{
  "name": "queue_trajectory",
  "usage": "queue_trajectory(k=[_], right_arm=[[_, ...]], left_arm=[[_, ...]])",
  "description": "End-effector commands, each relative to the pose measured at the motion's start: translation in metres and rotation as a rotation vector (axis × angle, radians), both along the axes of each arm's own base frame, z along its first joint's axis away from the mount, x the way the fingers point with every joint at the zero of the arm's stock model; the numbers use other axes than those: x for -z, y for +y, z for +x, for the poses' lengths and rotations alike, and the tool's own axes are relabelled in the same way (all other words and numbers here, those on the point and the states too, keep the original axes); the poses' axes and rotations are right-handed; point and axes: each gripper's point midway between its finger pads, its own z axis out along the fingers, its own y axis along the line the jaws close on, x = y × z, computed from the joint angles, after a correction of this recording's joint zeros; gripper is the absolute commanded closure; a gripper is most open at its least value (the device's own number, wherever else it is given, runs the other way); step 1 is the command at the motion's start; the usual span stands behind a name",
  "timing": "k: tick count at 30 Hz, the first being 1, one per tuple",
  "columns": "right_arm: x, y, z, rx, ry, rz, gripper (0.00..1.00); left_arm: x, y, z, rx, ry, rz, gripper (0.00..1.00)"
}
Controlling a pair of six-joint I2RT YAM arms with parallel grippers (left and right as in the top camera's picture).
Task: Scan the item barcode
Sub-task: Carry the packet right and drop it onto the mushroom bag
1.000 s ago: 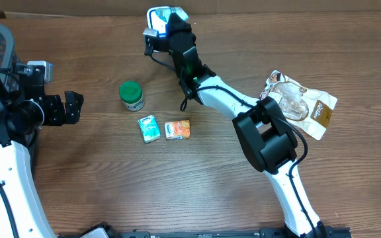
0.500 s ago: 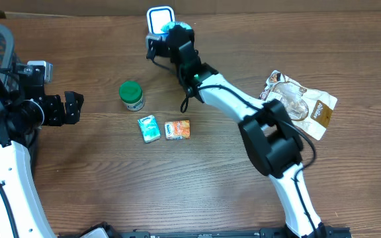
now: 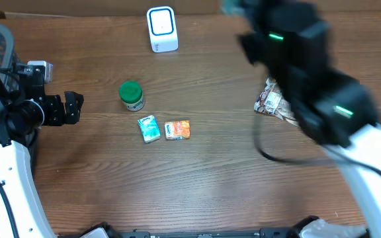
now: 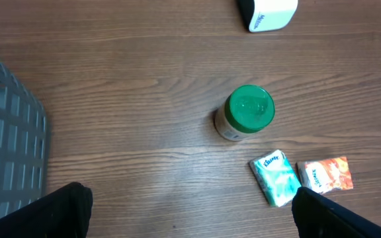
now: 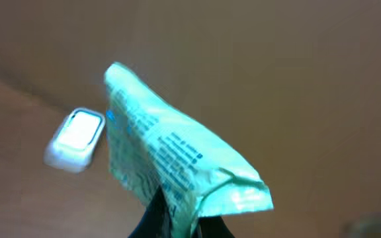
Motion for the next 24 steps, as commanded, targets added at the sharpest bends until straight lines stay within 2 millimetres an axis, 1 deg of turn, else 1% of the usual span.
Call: queue_trajectory(k=[1, 4, 7, 11, 13, 16, 22, 24], right_arm=[[0.034, -0.017, -0.014, 0.103, 0.229, 0.388, 0.96], [0.063, -0.048, -0.032, 0.165, 0.402, 0.455, 0.96], [0.094, -0.073, -0.039, 0.220, 0.541, 0.514, 0.96], [0.142, -0.109, -0.035, 0.335, 0.656, 0.578, 0.96], [0.166, -0.124, -0.032, 0.381, 0.694, 0.606, 0.96], [0.208, -0.145, -0.025, 0.443, 0.734, 0.640, 0.96], [0.284, -0.178, -0.014, 0.536, 0.763, 0.677, 0.96], [0.304, -0.185, -0.013, 0.567, 0.772, 0.695, 0.96]], left_arm=[[0.000, 0.002, 0.001, 0.003, -0.002, 0.002, 0.00], [0.000, 0.001, 0.001, 0.003, -0.002, 0.001, 0.01], [0.000, 0.002, 0.001, 0.003, -0.001, 0.002, 0.00], [0.000, 0.002, 0.001, 0.003, -0.002, 0.002, 0.01], [0.000, 0.002, 0.001, 0.003, -0.002, 0.002, 0.01], [0.000, 0.001, 0.001, 0.003, -0.002, 0.001, 0.00], [0.000, 0.002, 0.001, 0.003, -0.002, 0.002, 0.00], [0.000, 0.001, 0.001, 0.003, -0.002, 0.001, 0.00]])
